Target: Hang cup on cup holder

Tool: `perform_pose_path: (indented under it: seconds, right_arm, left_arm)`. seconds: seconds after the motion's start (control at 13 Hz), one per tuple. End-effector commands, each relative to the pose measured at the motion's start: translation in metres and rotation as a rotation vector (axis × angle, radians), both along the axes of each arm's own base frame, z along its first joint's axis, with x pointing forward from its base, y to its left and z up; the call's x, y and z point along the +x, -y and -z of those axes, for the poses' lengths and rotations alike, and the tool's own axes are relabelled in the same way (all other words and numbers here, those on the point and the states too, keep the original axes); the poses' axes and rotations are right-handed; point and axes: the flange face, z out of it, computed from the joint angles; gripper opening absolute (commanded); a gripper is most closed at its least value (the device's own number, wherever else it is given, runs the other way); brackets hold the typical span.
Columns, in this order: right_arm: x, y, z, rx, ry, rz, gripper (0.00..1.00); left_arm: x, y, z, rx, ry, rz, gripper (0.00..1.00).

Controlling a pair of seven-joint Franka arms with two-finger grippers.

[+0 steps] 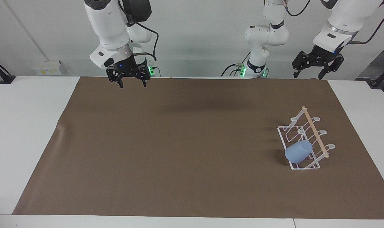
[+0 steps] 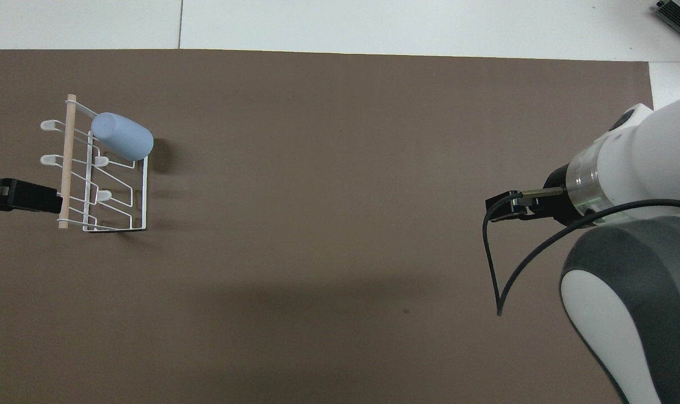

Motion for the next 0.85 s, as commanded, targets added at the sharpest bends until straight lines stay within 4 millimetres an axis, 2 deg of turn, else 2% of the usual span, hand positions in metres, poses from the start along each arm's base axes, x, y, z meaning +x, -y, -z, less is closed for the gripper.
perform_pose_path:
  seconds: [0.0,0.77]
  right_arm:
    - [-0.005,0.003,-0.002,0.010,0.008,0.021,1.00]
    - [-0.005,0.003,-0.002,0.010,0.006,0.021,1.00]
  left_arm:
    - [-0.004,0.002,-0.012,0.022,-0.004,0.002,1.00]
    - [-0.011,0.015,-0.011,0.022,-0.031,0.015,1.00]
